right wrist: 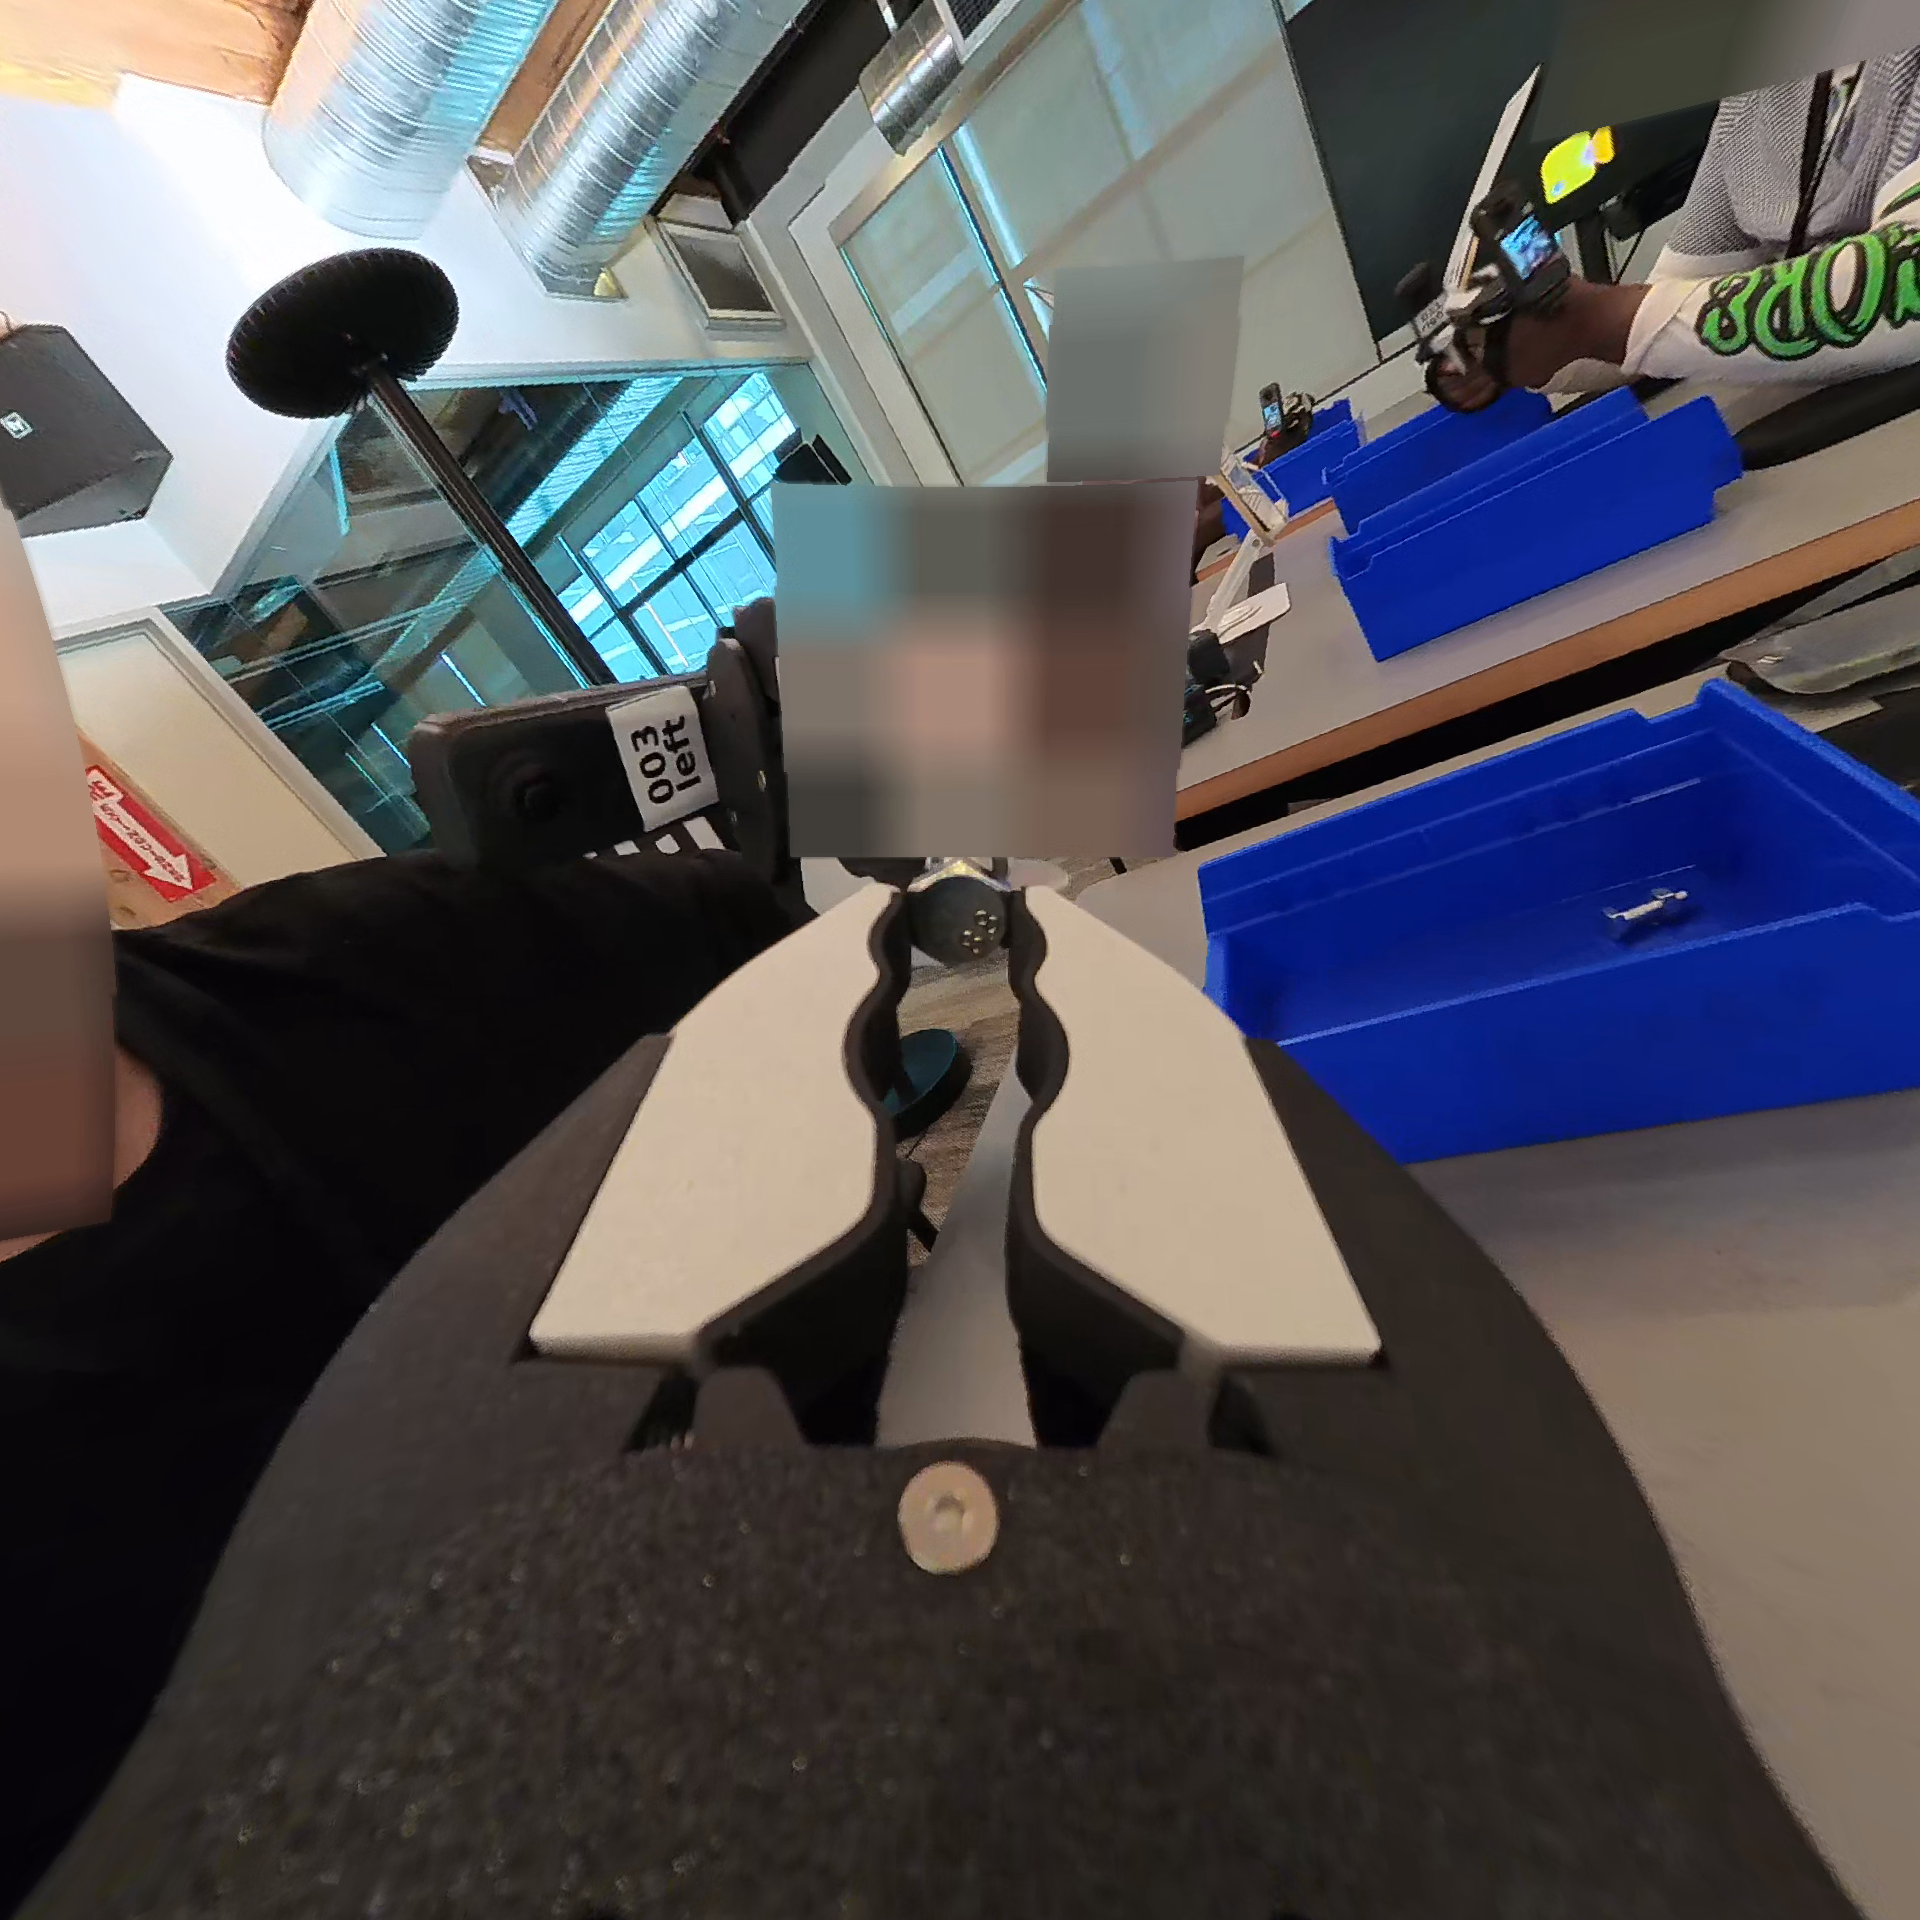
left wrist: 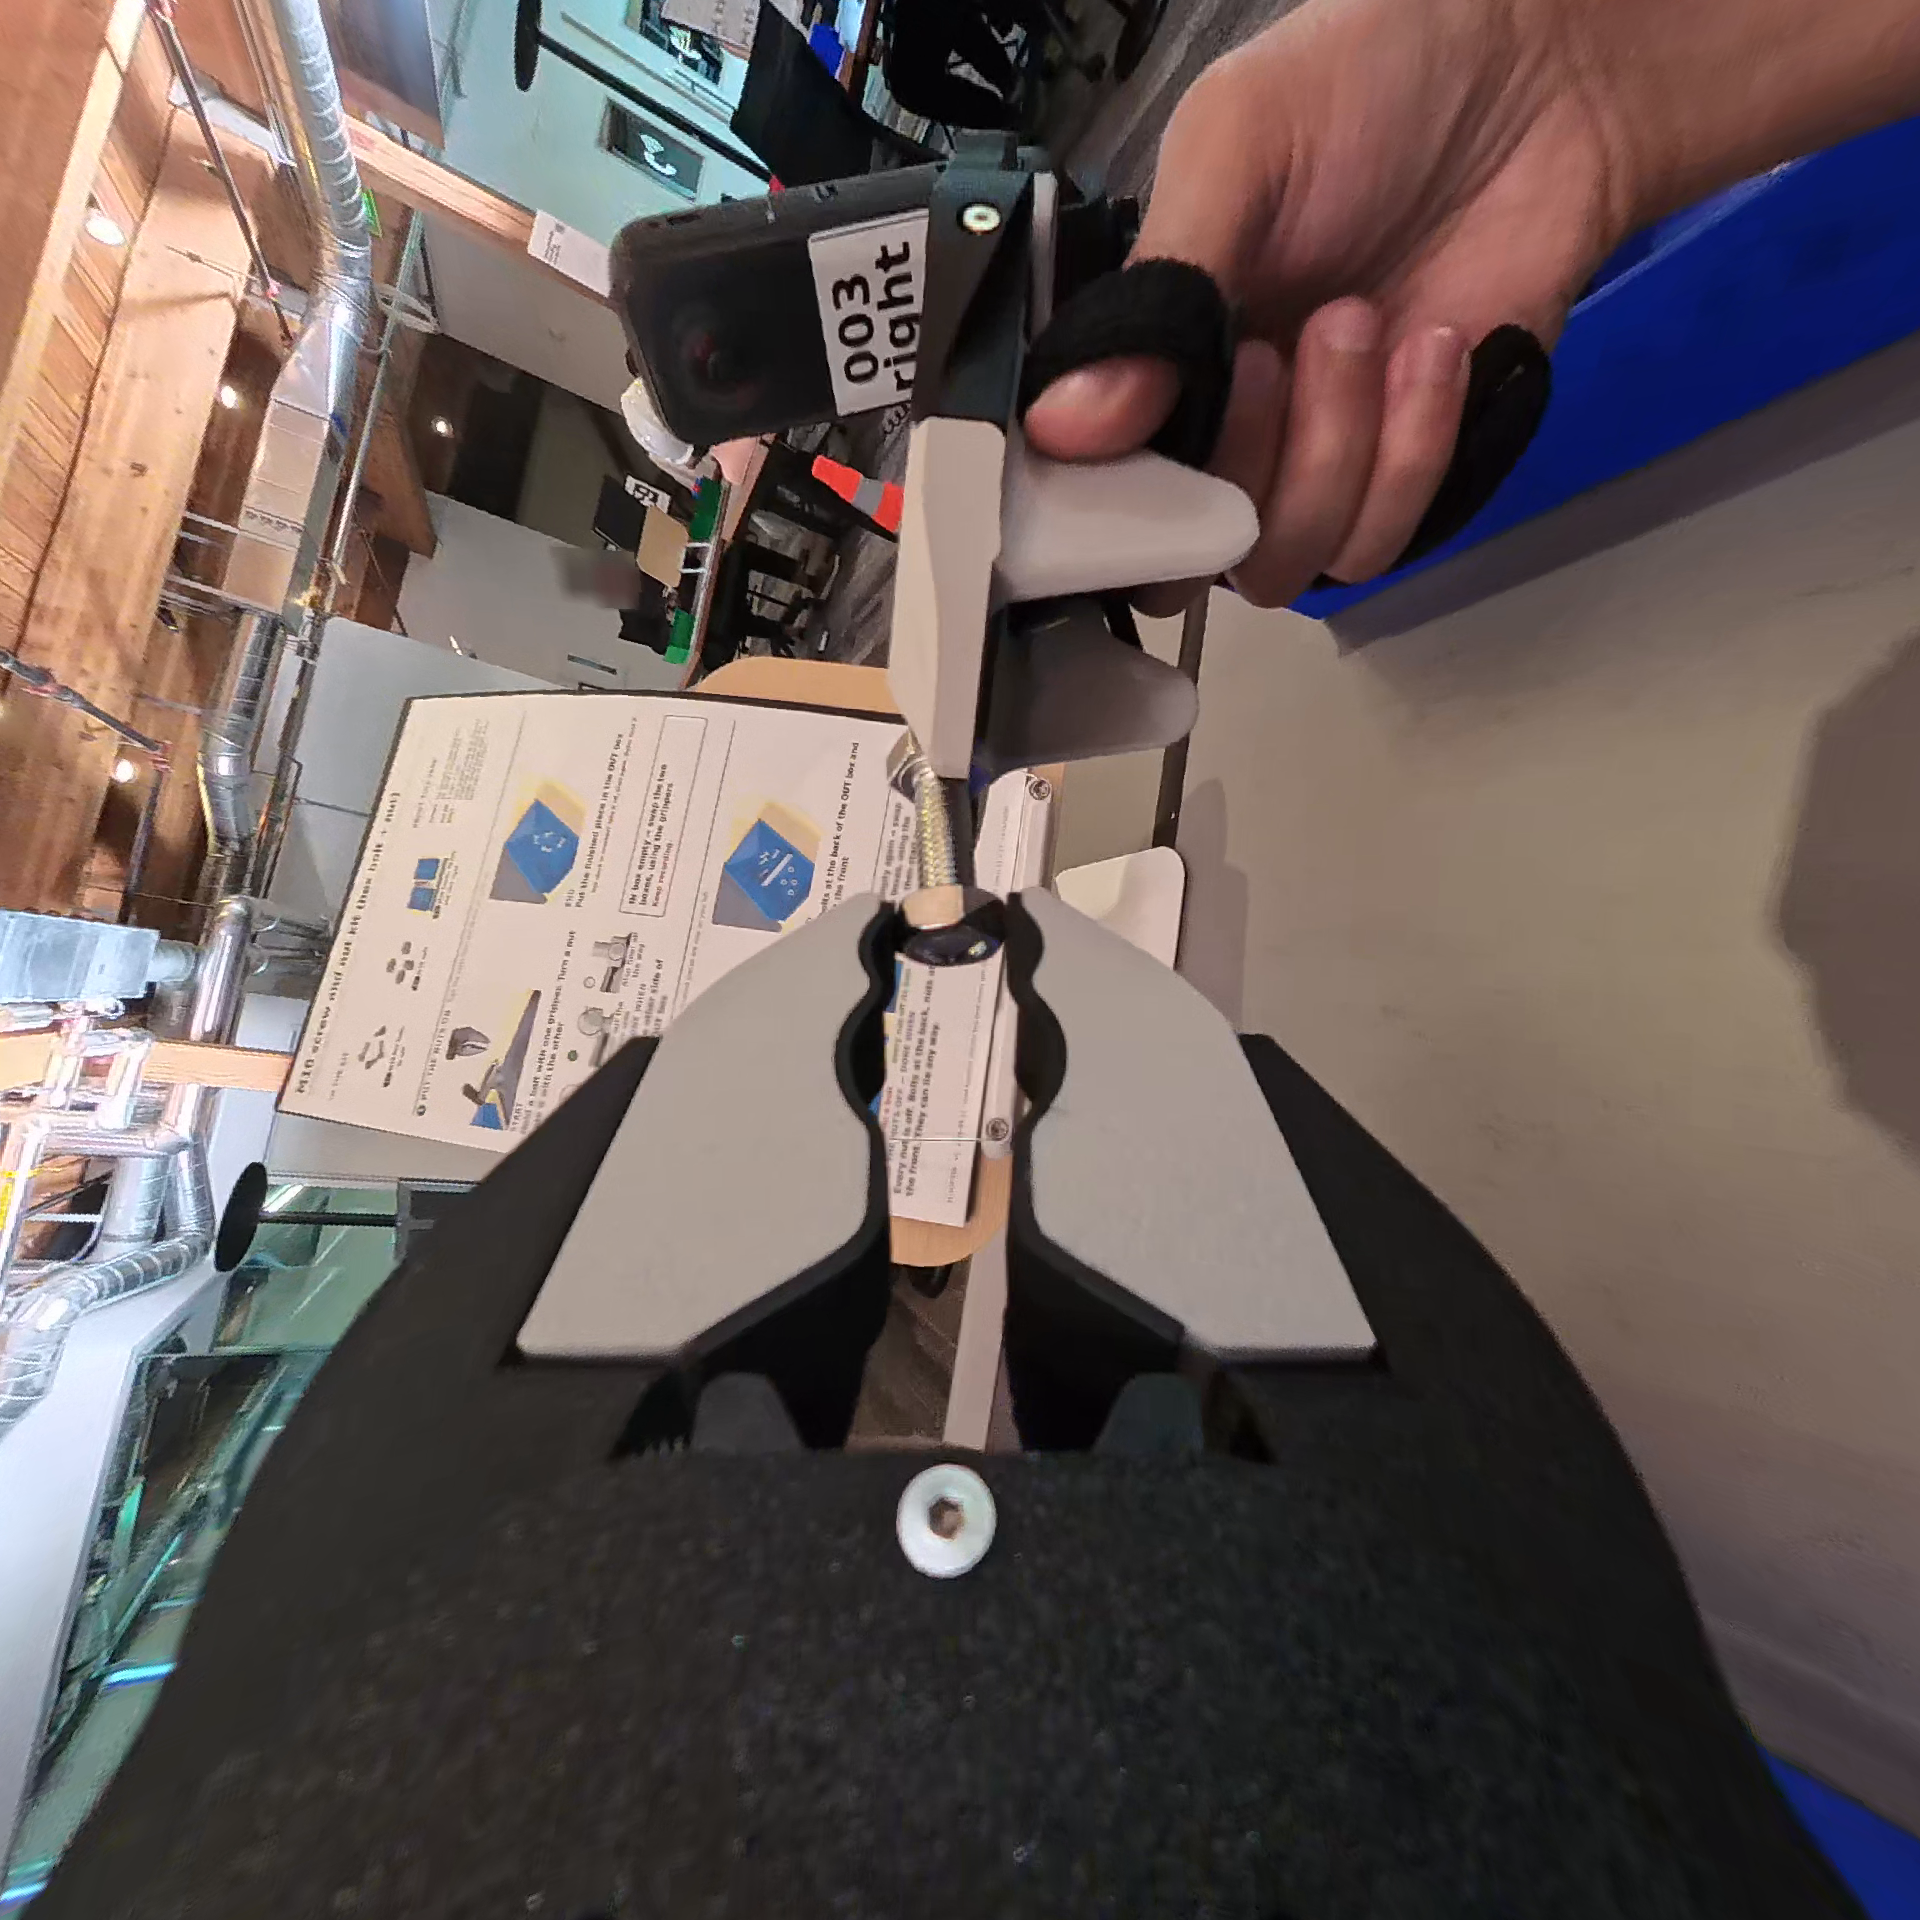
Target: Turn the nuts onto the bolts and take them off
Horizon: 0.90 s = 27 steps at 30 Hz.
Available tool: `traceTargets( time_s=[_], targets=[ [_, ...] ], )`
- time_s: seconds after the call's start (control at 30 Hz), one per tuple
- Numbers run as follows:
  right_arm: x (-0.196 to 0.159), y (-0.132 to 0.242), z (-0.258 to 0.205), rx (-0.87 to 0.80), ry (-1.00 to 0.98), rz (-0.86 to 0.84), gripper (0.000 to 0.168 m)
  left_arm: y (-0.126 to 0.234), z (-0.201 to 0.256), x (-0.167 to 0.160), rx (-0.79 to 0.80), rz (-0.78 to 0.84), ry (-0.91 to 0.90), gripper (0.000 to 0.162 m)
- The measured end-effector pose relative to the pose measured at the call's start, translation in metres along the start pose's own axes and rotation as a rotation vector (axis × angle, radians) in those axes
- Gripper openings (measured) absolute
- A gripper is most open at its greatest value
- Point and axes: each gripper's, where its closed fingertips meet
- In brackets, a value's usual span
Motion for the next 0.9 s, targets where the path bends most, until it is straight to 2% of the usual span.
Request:
traceTargets(
  time_s=[0.1,0.2,0.3,0.4,0.57,0.63,0.73,0.8,0.83,0.87,0.9],
  targets=[
    [-0.001,0.000,0.000,-0.014,0.021,-0.009,0.018,0.000,0.002,0.001,-0.047,0.025,0.086,0.018],
    [-0.001,0.001,-0.003,-0.037,0.104,-0.012,0.018,0.000,0.007,0.005,-0.206,0.122,0.362,0.018],
    [0.000,0.001,-0.008,-0.067,0.211,-0.007,0.018,0.005,0.009,0.014,-0.433,0.261,0.712,0.018],
    [-0.002,0.000,-0.017,-0.108,0.403,-0.003,0.018,0.016,0.007,0.027,-0.693,0.433,1.032,0.018],
    [-0.007,0.001,-0.024,-0.223,0.735,-0.022,0.018,0.024,0.014,0.037,-1.105,0.573,1.428,0.017],
    [-0.009,0.002,-0.019,-0.287,0.815,-0.053,0.017,0.022,0.014,0.035,-1.199,0.582,1.567,0.017],
    [-0.008,0.003,-0.014,-0.294,0.769,-0.056,0.017,0.017,0.014,0.032,-1.244,0.598,1.630,0.018],
    [-0.003,0.004,-0.012,-0.285,0.716,-0.024,0.017,0.016,0.010,0.031,-1.203,0.621,1.567,0.019],
    [-0.002,0.005,-0.011,-0.279,0.690,-0.017,0.017,0.014,0.009,0.030,-1.162,0.603,1.516,0.030],
    [-0.001,0.006,-0.009,-0.273,0.666,-0.012,0.017,0.010,0.009,0.026,-1.097,0.571,1.465,0.051],
    [0.001,0.007,-0.009,-0.268,0.640,0.004,0.018,0.005,0.010,0.021,-1.012,0.525,1.392,0.065]
  ],
)
Point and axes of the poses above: each gripper's, where its closed fingertips meet, y back along the fingers, x out of its top, z = x × y across the jaws, and after that the axes turned 8 degrees about -x, right-handed
